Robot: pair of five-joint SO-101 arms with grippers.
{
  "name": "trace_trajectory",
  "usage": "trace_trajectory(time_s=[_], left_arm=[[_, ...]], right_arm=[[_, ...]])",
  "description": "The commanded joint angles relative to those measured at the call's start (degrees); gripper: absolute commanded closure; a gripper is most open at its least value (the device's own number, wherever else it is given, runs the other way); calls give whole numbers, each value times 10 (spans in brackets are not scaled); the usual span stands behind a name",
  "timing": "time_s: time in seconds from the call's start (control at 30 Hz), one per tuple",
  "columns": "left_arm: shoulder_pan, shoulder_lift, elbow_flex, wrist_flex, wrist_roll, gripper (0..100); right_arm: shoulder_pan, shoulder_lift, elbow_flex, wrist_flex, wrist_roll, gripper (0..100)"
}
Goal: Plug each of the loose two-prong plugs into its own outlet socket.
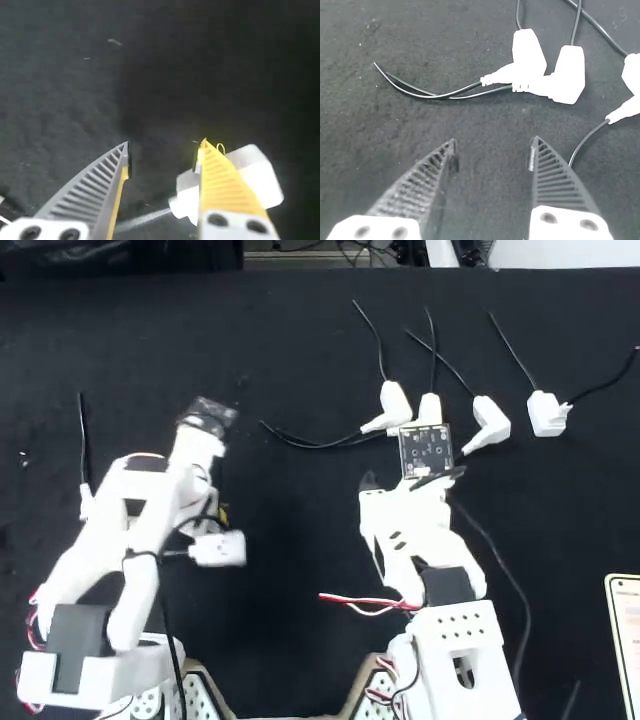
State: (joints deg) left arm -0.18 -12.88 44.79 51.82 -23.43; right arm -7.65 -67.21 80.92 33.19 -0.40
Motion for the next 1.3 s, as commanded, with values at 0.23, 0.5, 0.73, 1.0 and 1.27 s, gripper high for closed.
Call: trace_trajectory(time_s=[0.23,0.5,0.73,1.0,1.27], left_arm=[[30,-166,-7,96,-47,780],[29,-156,105,10,-98,780],[27,-110,107,-84,-93,780],[15,20,12,-103,-77,780],[-45,55,-143,34,-80,780]], right_arm=[[-9,-9,-5,-15,7,776],[-9,-8,-5,-15,7,776],[-9,-8,-4,-15,7,776],[-9,-8,-4,-15,7,776],[-9,-8,-4,-15,7,776]])
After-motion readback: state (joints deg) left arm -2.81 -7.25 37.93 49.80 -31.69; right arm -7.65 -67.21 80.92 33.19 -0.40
